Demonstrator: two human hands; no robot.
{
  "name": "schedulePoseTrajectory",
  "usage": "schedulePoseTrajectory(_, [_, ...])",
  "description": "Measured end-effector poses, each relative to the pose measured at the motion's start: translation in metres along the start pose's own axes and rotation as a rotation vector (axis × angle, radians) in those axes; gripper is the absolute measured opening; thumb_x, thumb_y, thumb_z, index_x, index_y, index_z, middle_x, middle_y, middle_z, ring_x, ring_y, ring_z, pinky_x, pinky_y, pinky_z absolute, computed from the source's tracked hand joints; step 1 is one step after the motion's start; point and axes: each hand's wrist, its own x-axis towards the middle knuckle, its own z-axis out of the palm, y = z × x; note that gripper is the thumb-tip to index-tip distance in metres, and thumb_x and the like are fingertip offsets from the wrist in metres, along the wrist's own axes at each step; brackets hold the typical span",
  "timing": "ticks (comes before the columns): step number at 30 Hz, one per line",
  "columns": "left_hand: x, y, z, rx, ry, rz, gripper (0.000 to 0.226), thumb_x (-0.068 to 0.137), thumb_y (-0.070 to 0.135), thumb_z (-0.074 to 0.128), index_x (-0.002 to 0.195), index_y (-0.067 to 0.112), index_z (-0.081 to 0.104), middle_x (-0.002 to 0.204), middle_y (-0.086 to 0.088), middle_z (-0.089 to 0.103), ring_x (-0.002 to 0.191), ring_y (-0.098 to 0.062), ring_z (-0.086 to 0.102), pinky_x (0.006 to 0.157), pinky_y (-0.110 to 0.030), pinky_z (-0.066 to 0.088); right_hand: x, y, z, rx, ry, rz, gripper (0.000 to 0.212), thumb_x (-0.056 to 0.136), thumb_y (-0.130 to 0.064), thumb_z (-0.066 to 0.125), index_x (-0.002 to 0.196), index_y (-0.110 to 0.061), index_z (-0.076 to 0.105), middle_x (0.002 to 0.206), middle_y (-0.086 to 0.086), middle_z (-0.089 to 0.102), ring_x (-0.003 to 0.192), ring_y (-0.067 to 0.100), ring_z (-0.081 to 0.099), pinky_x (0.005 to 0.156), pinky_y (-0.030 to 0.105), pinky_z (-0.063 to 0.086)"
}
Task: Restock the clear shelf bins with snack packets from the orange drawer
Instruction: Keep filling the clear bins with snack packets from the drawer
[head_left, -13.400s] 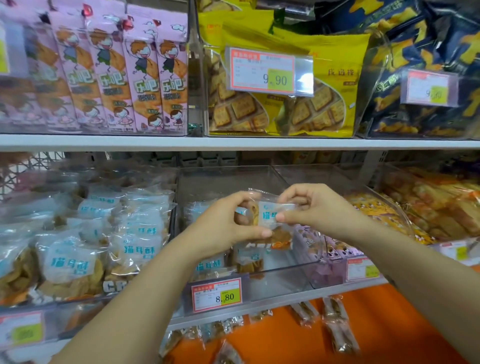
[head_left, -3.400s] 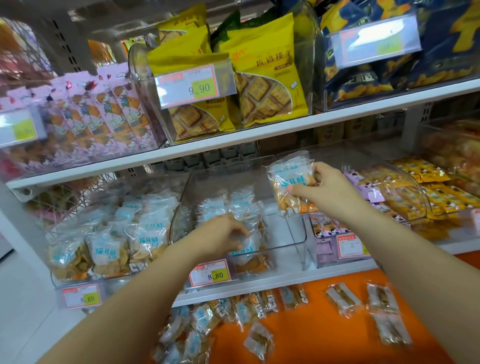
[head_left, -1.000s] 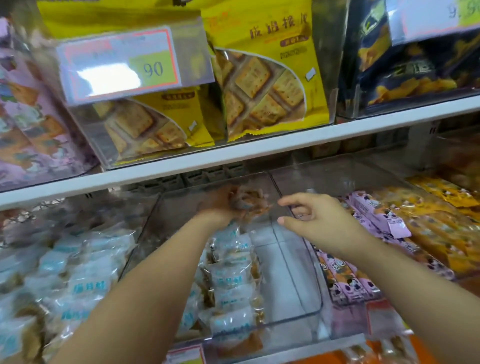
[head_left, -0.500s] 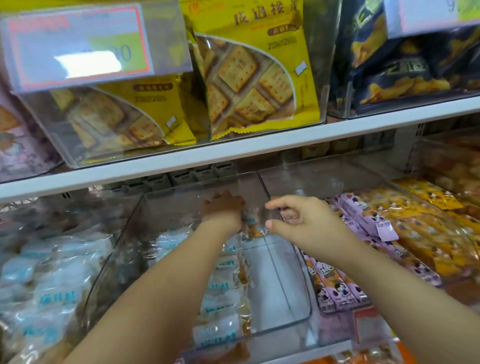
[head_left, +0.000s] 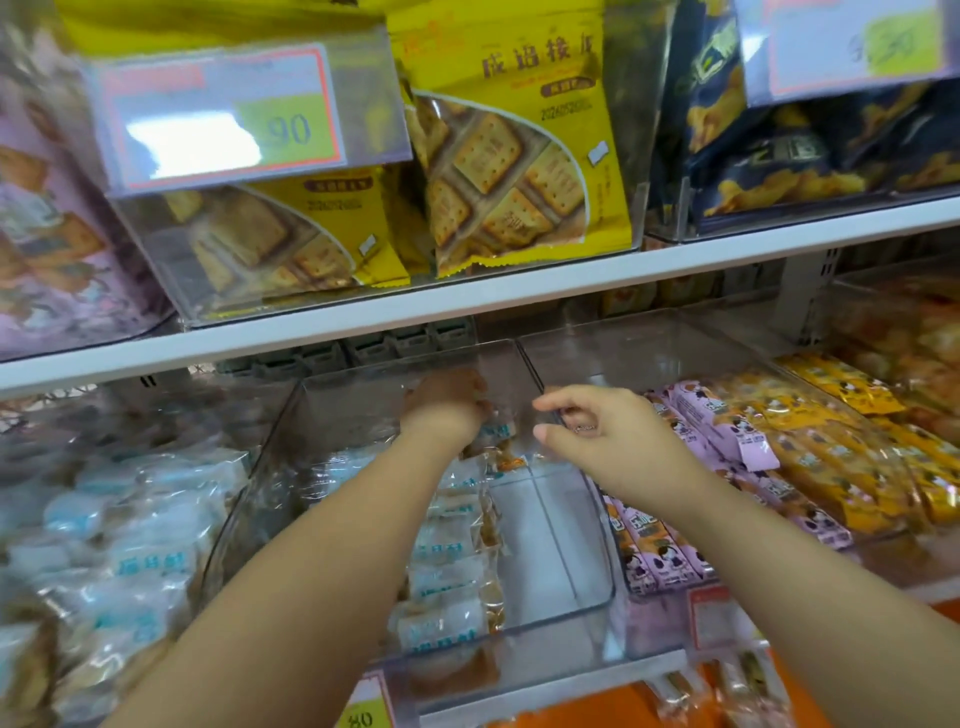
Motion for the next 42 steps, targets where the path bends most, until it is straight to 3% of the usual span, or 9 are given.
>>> schedulePoseTrajectory(4, [-0.065, 0.000, -0.024, -0.114, 0.082, 0.103, 0.025, 0.093, 0.036, 0.056, 0.116, 0.028, 0.063, 0.114, 0.004, 0.064, 0.105, -0.020, 0.061, 0.089, -0.032, 0.050, -0.018, -0.005, 0.003, -0.043, 0.129, -0.048, 0.022, 0.086, -0.019, 0.067, 0.107, -0.018, 0.070, 0.107, -0.013, 0.062, 0.101, 0.007, 0.058, 0.091, 0.017, 0.038])
schedulePoseTrajectory(7, [-0.133, -0.002, -0.031, -0.427, 0.197, 0.232, 0.015, 0.089, 0.021, 0.063, 0.102, 0.022, 0.069, 0.101, 0.007, 0.069, 0.094, -0.011, 0.063, 0.087, -0.027, 0.048, -0.044, -0.022, 0.009, -0.179, 0.292, -0.218, 0.012, 0.082, -0.015, 0.067, 0.094, -0.016, 0.072, 0.099, -0.002, 0.069, 0.098, 0.018, 0.060, 0.085, 0.015, 0.033])
schedulePoseTrajectory(10, [-0.198, -0.010, -0.026, -0.604, 0.187, 0.276, 0.016, 0.089, 0.011, 0.061, 0.093, 0.026, 0.066, 0.085, 0.017, 0.063, 0.075, 0.001, 0.059, 0.074, -0.019, 0.048, -0.082, -0.046, 0.020, -0.220, 0.302, -0.360, 0.013, 0.080, -0.018, 0.060, 0.088, -0.016, 0.070, 0.085, -0.007, 0.064, 0.084, 0.008, 0.055, 0.076, 0.009, 0.034])
schedulePoseTrajectory(13, [-0.250, -0.033, -0.015, -0.668, 0.046, 0.255, 0.023, 0.088, 0.003, 0.056, 0.093, 0.024, 0.065, 0.079, 0.017, 0.062, 0.063, 0.007, 0.055, 0.063, -0.005, 0.039, -0.126, -0.061, 0.039, -0.185, 0.201, -0.394, 0.011, 0.079, -0.017, 0.062, 0.085, -0.015, 0.070, 0.072, -0.012, 0.057, 0.069, 0.005, 0.052, 0.065, 0.005, 0.036])
schedulePoseTrajectory(16, [-0.275, -0.065, 0.001, -0.594, -0.172, 0.183, 0.019, 0.091, 0.006, 0.055, 0.103, 0.013, 0.069, 0.079, 0.011, 0.063, 0.070, -0.001, 0.055, 0.061, -0.002, 0.037, -0.161, -0.052, 0.059, -0.237, 0.009, -0.323, 0.011, 0.079, -0.024, 0.062, 0.085, -0.020, 0.070, 0.070, -0.010, 0.065, 0.064, 0.006, 0.058, 0.062, 0.019, 0.046])
schedulePoseTrajectory(22, [-0.284, -0.117, 0.068, -0.393, -0.542, 0.025, 0.018, 0.094, 0.022, 0.058, 0.110, 0.017, 0.066, 0.113, -0.002, 0.066, 0.098, -0.015, 0.061, 0.078, -0.022, 0.045, -0.174, 0.009, 0.096, -0.593, -0.628, 0.023, 0.022, 0.089, -0.029, 0.057, 0.109, -0.031, 0.065, 0.099, -0.014, 0.067, 0.083, 0.005, 0.056, 0.085, 0.029, 0.046])
schedulePoseTrajectory(27, [-0.303, -0.139, 0.125, -0.399, -0.551, -0.148, 0.027, 0.096, 0.014, 0.053, 0.122, 0.011, 0.059, 0.119, -0.005, 0.064, 0.108, -0.017, 0.060, 0.079, -0.017, 0.041, -0.191, 0.062, 0.119, -0.618, -0.739, 0.163, 0.031, 0.093, -0.025, 0.056, 0.123, -0.024, 0.059, 0.121, -0.005, 0.063, 0.104, 0.011, 0.058, 0.089, 0.024, 0.041])
schedulePoseTrajectory(34, [-0.324, -0.135, 0.139, -0.438, -0.626, -0.167, 0.025, 0.097, 0.018, 0.053, 0.121, 0.018, 0.060, 0.120, -0.002, 0.064, 0.108, -0.016, 0.060, 0.089, -0.028, 0.049, -0.218, 0.075, 0.145, -0.555, -0.845, 0.184, 0.034, 0.091, -0.027, 0.059, 0.125, -0.023, 0.057, 0.122, -0.004, 0.063, 0.109, 0.014, 0.058, 0.088, 0.023, 0.045])
schedulePoseTrajectory(42, [-0.323, -0.136, 0.149, -0.479, -0.625, -0.207, 0.026, 0.097, 0.024, 0.053, 0.122, 0.023, 0.060, 0.127, -0.001, 0.059, 0.110, -0.016, 0.057, 0.081, -0.022, 0.042, -0.208, 0.078, 0.176, -0.490, -0.860, 0.245, 0.035, 0.089, -0.021, 0.061, 0.125, -0.018, 0.059, 0.120, 0.001, 0.065, 0.107, 0.017, 0.059, 0.084, 0.022, 0.043])
